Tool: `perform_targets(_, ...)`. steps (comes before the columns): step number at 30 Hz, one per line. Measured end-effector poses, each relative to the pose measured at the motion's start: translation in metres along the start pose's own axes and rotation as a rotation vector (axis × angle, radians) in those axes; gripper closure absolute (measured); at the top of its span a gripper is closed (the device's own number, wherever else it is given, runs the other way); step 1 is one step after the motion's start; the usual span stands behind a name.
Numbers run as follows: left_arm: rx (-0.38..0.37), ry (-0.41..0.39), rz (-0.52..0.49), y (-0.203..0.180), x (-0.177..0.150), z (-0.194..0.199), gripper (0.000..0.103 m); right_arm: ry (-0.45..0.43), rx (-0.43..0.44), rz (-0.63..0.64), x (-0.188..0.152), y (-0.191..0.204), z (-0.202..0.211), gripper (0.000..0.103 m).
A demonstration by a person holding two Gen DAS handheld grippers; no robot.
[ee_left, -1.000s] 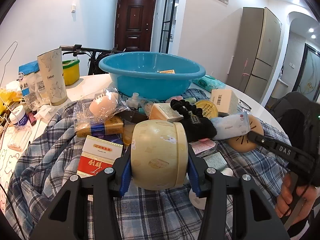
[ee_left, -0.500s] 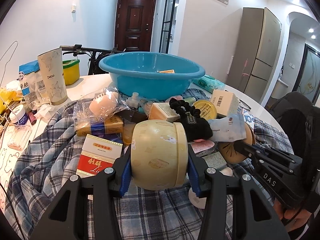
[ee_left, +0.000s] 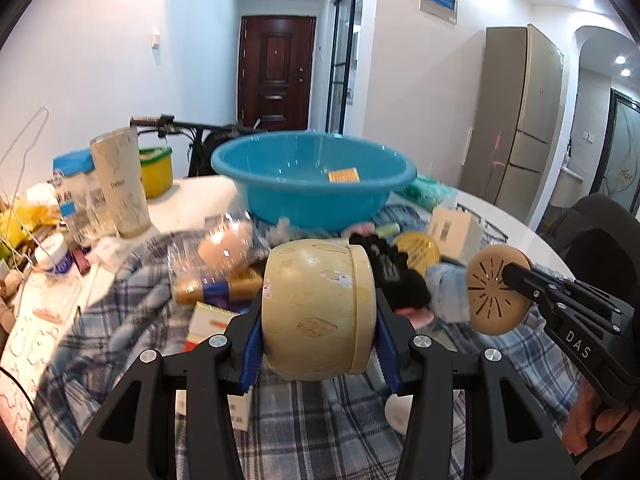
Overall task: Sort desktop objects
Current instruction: 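Lift the jar and the disc up toward the turquoise basin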
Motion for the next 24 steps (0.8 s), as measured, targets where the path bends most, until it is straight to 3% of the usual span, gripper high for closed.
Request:
perform_targets(12,0.044,-0.142,-0.021,0.007,0.047,0.034,0.053,-0.136,-0.003,0.08,0.05,0.012,0.037,0.099)
perform_targets(24,0.072,-0.299,-0.037,0.004,0.114,0.072,0.053,-0.279,0.015,0.16,0.12,0.03,0.069,0.099)
Point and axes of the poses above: each gripper's, at about its wrist camera, not at the fingertips, and z roughly against the way its jaws point, y to its left, x to its top, the point moved 3 cm from there along -z, roughly the way its jaws point, and after that the axes turned 4 degrees about x, right-handed, at the moved point
